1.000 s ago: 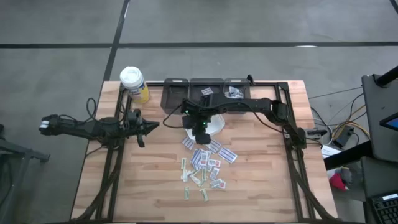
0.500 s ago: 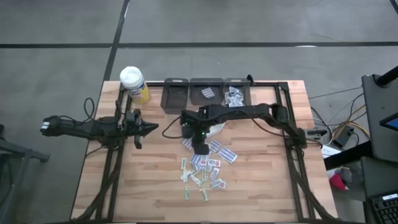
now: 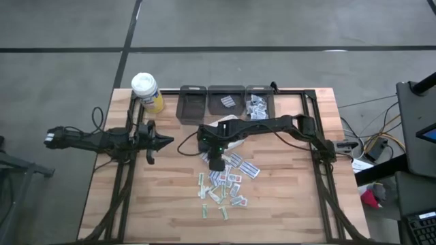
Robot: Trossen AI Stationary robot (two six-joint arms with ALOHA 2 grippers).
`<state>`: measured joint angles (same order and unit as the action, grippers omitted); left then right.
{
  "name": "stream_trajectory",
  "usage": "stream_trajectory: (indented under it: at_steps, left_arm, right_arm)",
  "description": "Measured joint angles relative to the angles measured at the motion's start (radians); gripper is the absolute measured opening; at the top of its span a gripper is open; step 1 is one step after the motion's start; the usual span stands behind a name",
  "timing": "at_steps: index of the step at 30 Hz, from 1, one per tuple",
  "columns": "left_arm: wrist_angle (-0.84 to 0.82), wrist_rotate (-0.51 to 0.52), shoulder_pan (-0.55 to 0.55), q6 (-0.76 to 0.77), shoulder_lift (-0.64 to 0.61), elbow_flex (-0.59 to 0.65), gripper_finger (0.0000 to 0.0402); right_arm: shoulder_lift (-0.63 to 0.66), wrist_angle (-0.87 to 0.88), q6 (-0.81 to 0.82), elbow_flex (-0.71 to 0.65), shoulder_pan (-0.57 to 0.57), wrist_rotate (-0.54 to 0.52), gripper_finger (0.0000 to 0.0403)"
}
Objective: Pick & Place First Aid Supplies
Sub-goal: Adjust the white bin, then put the blue bandage pack into the middle black bin
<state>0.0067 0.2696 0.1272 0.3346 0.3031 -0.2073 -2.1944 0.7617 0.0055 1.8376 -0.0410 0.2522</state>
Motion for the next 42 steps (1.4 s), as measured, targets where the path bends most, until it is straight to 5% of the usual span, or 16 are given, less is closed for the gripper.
stream_trajectory:
  at_steps: [28,42]
  left_arm:
    - [0.000,-0.011,0.000,-0.020,0.000,0.000,0.0000]
    - [0.021,-0.021,-0.001,-0.031,-0.006,0.000,0.0000]
  right_arm:
    - [0.000,-0.093,-0.005,-0.013,-0.051,-0.263,0.0031]
    - [0.000,-0.122,0.010,0.096,-0.007,-0.221,0.0031]
